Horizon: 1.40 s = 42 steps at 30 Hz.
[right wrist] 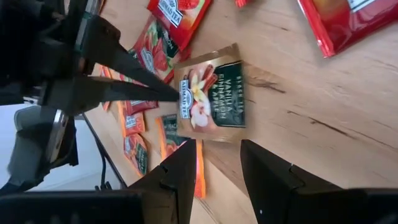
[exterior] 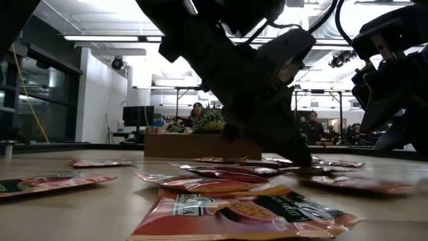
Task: Pick & Place Tea
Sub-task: Put the brown tea bag into the left section of the wooden organizer
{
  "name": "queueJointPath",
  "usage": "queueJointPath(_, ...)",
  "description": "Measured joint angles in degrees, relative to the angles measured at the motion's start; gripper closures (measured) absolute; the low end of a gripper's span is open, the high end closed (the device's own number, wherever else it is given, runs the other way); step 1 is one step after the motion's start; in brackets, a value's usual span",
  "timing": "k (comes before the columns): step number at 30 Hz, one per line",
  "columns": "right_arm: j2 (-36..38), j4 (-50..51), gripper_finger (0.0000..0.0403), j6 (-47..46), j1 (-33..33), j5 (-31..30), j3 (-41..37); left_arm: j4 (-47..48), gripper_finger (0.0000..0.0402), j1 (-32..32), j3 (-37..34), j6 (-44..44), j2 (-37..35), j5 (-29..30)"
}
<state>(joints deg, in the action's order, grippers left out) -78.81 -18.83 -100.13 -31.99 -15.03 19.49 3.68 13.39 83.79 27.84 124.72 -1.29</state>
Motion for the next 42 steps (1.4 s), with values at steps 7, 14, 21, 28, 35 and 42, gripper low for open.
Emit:
queueJointPath(7, 0.0, -0.6, 0.0281, -0.4, 0.0, 0.1, 0.0, 1.0, 0.0401, 0.0, 0.0, 0.9, 0.3, 0.0)
queueJointPath(14, 0.0, -0.4, 0.0281, -1.5, 0.0, 0.2, 0.0, 1.2, 0.0401, -0.3, 0.0, 0.9, 0.3, 0.3)
queueJointPath(21, 0.0, 2.6, 0.0281, -3.2, 0.2, 1.7, 0.0, -0.2, 0.0401, -0.3, 0.2, 2.0, 1.6, -0.1)
queueJointPath(28, -0.4, 3.6, 0.0281, -2.5, 2.3, 1.9, 0.0, -0.6, 0.0402, -0.5, 0.1, 2.6, 1.7, -0.1)
queueJointPath(35, -7.4, -2.4, 0.0281, -2.7, 3.2, 4.8, 0.1, -1.0, 0.0402, -1.5, 0.0, 2.6, 1.8, -1.5)
queueJointPath(42, -11.1, -4.9, 0.0281, -1.8, 3.9, 4.1, 2.2, -1.1, 0.0402, -1.5, 0.0, 2.4, 1.8, -1.4)
